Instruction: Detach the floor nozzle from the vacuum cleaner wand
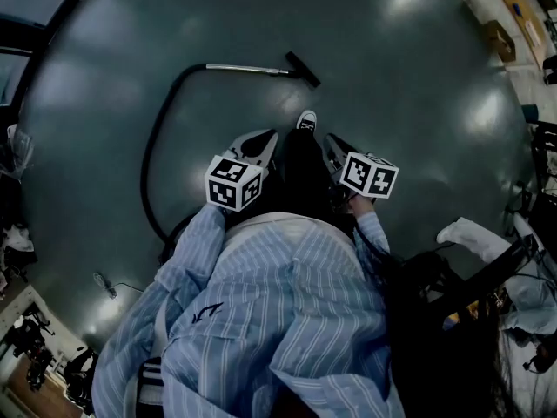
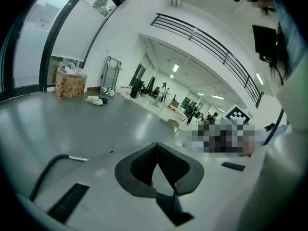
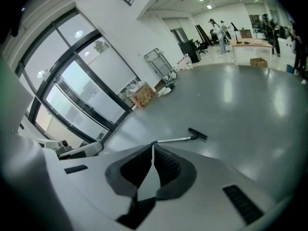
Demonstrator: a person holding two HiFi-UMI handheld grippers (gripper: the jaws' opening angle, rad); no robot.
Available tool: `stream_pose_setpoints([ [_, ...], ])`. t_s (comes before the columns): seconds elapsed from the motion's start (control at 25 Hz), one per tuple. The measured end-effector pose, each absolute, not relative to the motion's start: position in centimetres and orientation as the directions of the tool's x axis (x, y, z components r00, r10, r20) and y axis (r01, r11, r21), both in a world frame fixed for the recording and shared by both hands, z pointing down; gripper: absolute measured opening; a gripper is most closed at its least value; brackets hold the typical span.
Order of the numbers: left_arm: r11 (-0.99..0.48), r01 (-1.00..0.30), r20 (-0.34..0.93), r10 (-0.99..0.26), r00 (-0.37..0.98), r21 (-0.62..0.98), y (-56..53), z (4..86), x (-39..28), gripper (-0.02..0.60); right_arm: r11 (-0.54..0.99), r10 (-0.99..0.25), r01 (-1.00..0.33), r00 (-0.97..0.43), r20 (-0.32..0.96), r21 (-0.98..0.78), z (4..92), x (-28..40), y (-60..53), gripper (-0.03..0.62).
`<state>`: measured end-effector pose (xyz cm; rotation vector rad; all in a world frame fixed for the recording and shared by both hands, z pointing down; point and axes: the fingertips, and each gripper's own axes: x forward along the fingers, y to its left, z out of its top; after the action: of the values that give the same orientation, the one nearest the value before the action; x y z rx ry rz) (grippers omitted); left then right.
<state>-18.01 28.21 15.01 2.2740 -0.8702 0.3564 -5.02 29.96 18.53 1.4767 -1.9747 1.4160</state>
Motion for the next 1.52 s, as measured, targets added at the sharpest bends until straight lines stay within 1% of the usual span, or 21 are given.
stream_pose_setpoints([
  [0.2,-0.513,-0.696,0.460,-0.522,0.718,0.503,23.9,15.3,-17.0,0.007,0.031,-0.540,-0.841,-0.469,0.699,-0.540,18.8,-3.9,25.0,0.018],
  [0.52,-0.493,-0.716,0.451,-0.558,0.696,0.495,15.2,15.0,-12.9,0.006,0.128,-0.499,-0.820,-0.540,0.678,-0.558,18.6,-0.3,14.3,0.020],
  [0.72,-0.457,-0.748,0.471,-0.585,0.661,0.482,10.2,15.4,-10.1,0.007,0.152,-0.493,-0.808,-0.561,0.665,-0.570,18.9,2.6,9.5,0.020],
  [0.92,-0.393,-0.777,0.515,-0.587,0.624,0.492,7.4,17.5,-8.3,0.007,0.139,-0.457,-0.788,-0.589,0.667,-0.600,21.4,4.8,7.9,0.020],
  [1.12,-0.375,-0.766,0.541,-0.549,0.637,0.521,5.7,19.2,-6.5,0.007,0.115,-0.428,-0.787,-0.590,0.685,-0.606,23.9,6.2,7.8,0.020],
  [1.28,-0.443,-0.768,0.591,-0.492,0.639,0.462,3.8,21.4,-5.7,0.007,0.110,-0.414,-0.817,-0.555,0.722,-0.566,26.8,7.1,6.5,0.021],
  [1.44,-0.501,-0.784,0.677,-0.435,0.594,0.366,1.9,27.6,-6.0,0.006,0.134,-0.439,-0.827,-0.544,0.715,-0.546,30.4,7.3,3.8,0.032],
  [1.52,-0.524,-0.778,0.709,-0.397,0.583,0.346,1.0,31.4,-6.0,0.006,0.141,-0.433,-0.827,-0.547,0.717,-0.545,32.3,7.5,2.6,0.058],
])
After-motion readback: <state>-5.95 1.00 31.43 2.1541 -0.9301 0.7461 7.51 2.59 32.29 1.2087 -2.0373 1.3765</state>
